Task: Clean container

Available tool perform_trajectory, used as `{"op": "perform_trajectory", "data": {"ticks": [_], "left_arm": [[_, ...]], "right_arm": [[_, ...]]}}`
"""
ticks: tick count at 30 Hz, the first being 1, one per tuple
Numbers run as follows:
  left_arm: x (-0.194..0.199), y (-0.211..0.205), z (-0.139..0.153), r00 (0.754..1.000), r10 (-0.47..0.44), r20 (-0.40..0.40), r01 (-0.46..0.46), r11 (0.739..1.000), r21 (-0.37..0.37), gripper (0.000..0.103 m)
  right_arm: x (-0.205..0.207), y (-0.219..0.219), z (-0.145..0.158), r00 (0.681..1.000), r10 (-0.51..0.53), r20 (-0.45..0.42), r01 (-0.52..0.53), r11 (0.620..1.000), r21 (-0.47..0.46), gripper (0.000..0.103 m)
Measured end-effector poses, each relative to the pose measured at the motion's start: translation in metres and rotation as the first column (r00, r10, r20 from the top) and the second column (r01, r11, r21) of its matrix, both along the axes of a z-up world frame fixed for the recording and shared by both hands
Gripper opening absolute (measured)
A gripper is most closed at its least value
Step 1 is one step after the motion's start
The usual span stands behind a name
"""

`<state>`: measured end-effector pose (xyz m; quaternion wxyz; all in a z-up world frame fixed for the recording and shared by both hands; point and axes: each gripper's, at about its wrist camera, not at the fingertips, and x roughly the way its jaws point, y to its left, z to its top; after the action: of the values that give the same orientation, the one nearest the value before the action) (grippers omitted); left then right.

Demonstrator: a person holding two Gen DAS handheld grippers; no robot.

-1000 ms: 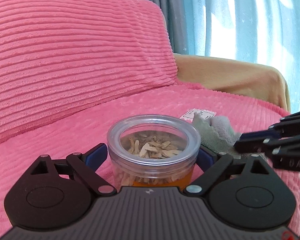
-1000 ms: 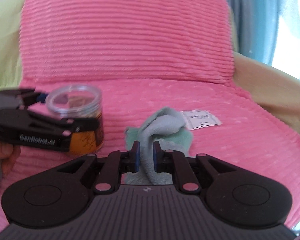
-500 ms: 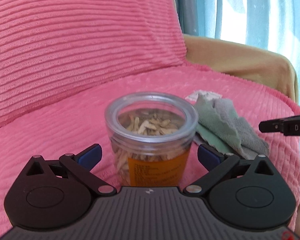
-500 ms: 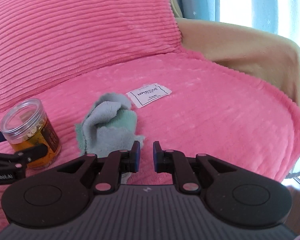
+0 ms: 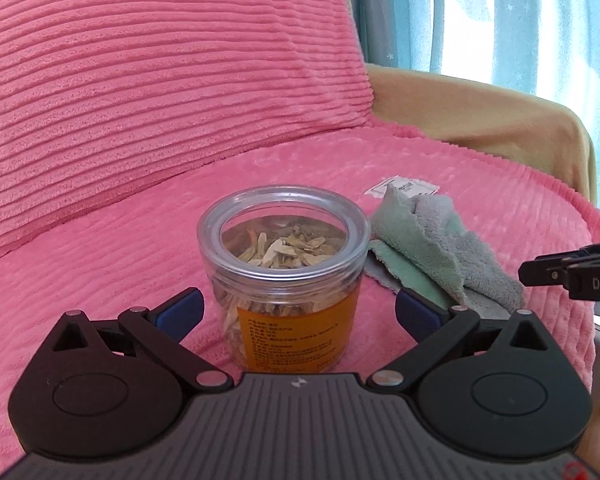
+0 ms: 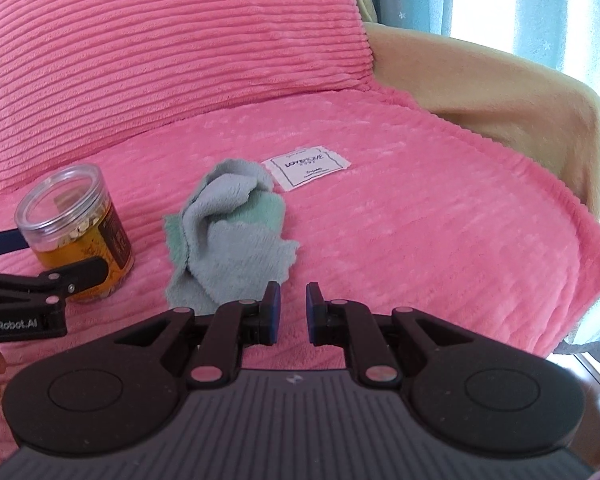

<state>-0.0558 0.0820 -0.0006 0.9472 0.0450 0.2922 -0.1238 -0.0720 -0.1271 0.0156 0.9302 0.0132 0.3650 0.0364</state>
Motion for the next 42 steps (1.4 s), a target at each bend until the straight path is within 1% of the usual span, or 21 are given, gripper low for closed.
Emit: {"op": "perform_trajectory", "data": {"ticks": [4,13,18,23,42], "left_arm": [[0.0002,0.0013,0.0003,1.0,0.004,-0.02,-0.004,1.0,-0.024,0.102],[0.0017,0.0018,-0.0009,0.999,0.011,-0.05,-0.013,0.999,-0.037,0.102],[-0.0004,0.0001,-0.0006,0.999,0.014,-0.039,-0.015,1.0,-0.025,0.102],[0.0007,0.0011,-0.0011,0.998,0.024,-0.051,-0.026,0.999,-0.036,0.102],[0.0004,-0.0015,-0.0009,0.999,0.021,-0.046,-0.022,0.999,-0.025,0.102]], "right_arm": [[-0.002,0.0021,0.0,1.0,0.004,-0.002,-0.004,1.0,-0.001,0.01],[-0.0029,0.0043,-0.0026,1.0,0.004,-0.011,-0.005,1.0,-0.007,0.01],[-0.0021,0.0041,-0.003,1.0,0.008,-0.012,-0.008,1.0,-0.006,0.01],[-0.0019,0.0031,-0.0034,1.0,0.006,-0.012,-0.006,1.0,-0.007,0.01],[-0.0024,0.008,-0.0073,0.999,0.015,-0.03,-0.015,1.0,-0.012,0.01]]}}
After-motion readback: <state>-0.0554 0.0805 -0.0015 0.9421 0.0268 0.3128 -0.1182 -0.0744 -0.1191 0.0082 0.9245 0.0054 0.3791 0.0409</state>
